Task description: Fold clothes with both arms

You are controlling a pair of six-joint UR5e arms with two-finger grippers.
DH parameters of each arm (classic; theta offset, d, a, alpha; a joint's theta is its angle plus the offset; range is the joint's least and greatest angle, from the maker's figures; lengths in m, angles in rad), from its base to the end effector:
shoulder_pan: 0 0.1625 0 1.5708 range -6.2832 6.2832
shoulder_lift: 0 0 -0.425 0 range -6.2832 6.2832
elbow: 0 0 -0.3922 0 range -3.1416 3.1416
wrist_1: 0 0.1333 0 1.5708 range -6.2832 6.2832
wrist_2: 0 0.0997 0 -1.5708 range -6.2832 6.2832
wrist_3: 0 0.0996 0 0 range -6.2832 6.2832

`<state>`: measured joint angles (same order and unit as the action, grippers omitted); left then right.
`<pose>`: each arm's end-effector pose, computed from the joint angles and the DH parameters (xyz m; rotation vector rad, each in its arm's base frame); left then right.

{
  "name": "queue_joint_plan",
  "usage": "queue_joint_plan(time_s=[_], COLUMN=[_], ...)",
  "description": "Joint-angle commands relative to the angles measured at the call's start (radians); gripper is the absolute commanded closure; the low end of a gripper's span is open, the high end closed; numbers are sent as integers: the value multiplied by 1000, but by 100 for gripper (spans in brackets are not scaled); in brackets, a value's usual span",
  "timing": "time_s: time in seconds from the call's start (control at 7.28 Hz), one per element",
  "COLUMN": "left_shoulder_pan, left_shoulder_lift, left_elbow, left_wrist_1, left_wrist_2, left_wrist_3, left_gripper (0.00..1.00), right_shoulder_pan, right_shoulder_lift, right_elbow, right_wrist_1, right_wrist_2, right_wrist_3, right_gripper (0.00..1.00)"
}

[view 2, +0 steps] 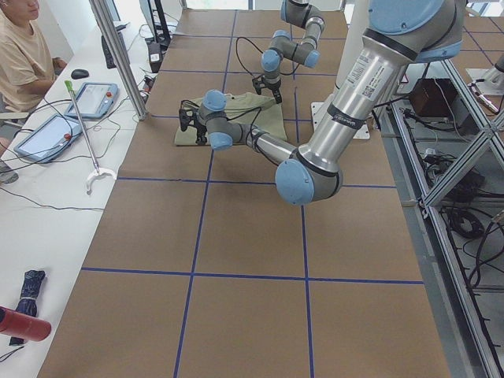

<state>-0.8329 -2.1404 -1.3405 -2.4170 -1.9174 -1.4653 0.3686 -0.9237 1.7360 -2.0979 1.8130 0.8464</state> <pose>0.4130 -0.6021 0.3327 0.2603 1.1925 -0.4306 -0.5659 -0.3359 0.2816 -0.0584 -0.3698 -0.3862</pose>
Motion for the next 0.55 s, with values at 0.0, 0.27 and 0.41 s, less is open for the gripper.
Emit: queue_joint_plan(time_s=[0.0, 0.27, 0.41], left_shoulder_pan=[0, 0, 0], left_shoulder_lift=[0, -3, -1], left_elbow=[-3, -5, -14], left_wrist_1=[-1, -1, 1], left_wrist_2=[0, 0, 0], left_wrist_3=[-1, -1, -1], left_gripper=[23, 23, 23], right_shoulder_pan=[7, 12, 47], right_shoulder_lift=[-153, -95, -57], right_elbow=[195, 177, 139], right_wrist_1=[-52, -61, 9], right_wrist_2=[-17, -21, -24], right_wrist_3=[-43, -35, -29], right_gripper=[0, 0, 0])
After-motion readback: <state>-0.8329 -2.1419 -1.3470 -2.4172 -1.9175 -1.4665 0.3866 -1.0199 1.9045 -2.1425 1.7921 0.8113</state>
